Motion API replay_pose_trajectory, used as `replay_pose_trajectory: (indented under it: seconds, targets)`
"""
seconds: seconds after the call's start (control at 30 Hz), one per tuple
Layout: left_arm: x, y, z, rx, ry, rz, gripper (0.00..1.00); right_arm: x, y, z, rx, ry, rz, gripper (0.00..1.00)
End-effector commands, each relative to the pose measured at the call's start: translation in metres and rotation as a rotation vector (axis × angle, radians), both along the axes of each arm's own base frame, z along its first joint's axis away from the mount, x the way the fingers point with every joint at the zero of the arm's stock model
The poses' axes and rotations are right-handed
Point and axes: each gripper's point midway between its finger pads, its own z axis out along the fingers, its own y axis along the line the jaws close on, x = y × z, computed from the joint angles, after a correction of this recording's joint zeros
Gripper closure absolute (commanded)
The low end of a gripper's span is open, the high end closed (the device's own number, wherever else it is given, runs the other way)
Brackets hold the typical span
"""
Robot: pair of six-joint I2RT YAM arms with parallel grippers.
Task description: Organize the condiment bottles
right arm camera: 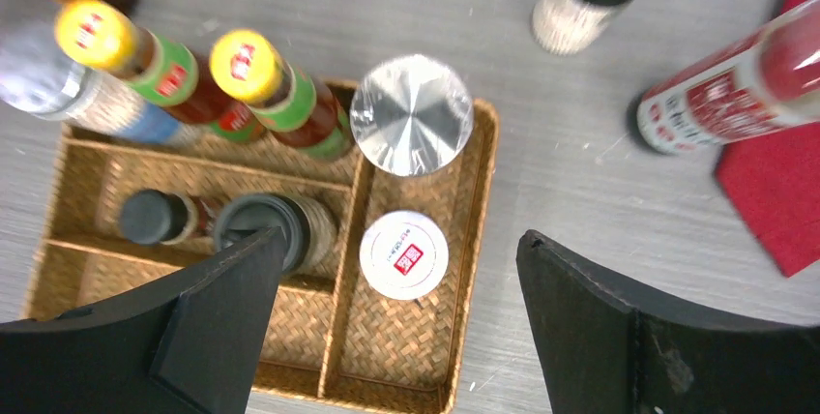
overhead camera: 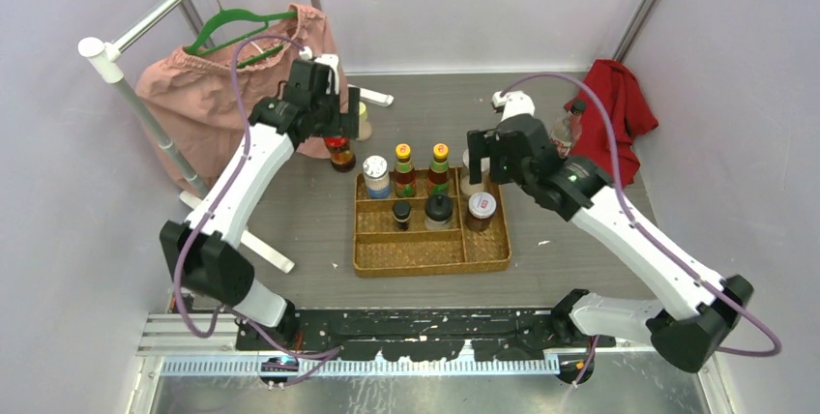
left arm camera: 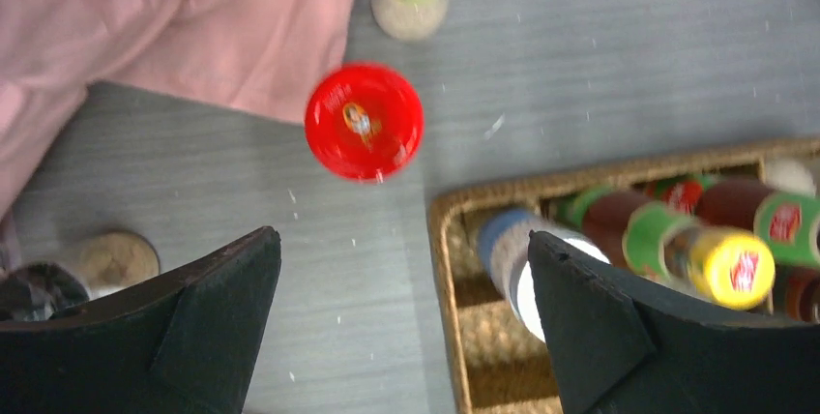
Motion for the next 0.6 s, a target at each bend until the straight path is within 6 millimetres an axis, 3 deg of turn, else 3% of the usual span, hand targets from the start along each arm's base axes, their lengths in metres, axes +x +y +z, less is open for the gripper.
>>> replay_pose_trajectory:
  seconds: [0.0,0.13,0.37,0.57]
  targets:
    - [0.043,0.005,0.018,-0.047,-0.053,0.033,0.00,-0.010,-0.019,0.047,-0.009,-0.074,-0.027,0.04]
    - [0.067,0.017,-0.003,-0.049,-0.003,0.085,0.00,-0.014,-0.026,0.059,-0.011,-0.092,-0.032,0.04]
    - [0.088,0.023,-0.049,-0.034,0.070,0.108,0.02,-0.017,-0.025,0.047,-0.015,-0.069,-0.021,0.04]
    - [0.112,0.007,-0.047,-0.067,0.026,0.034,0.03,-0.015,-0.020,0.041,-0.014,-0.056,-0.010,0.04]
